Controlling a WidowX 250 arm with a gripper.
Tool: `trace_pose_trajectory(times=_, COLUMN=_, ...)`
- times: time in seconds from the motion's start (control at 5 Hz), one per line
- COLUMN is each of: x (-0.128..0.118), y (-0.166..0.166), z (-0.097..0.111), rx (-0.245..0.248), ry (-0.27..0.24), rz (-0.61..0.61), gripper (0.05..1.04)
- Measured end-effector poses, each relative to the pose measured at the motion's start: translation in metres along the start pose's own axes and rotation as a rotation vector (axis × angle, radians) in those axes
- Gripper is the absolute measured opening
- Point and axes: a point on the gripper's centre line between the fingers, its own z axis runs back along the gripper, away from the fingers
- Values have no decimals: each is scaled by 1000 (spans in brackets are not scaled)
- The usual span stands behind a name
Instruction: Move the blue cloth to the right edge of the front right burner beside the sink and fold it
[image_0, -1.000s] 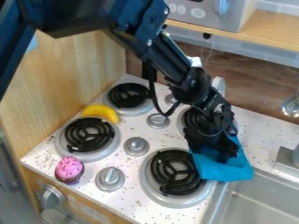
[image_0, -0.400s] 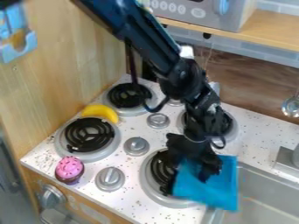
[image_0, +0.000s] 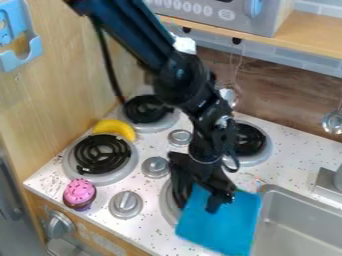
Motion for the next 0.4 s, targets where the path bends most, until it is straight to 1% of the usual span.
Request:
trace_pose_trajectory(times=0.2, x=-21, y=9, z=9, rx=22, ry=12, rz=-4, gripper=1000)
trace_pose_trajectory(times=0.4, x=-29, y=10, z=13, rx=11, ry=4, rz=-12, gripper=1000)
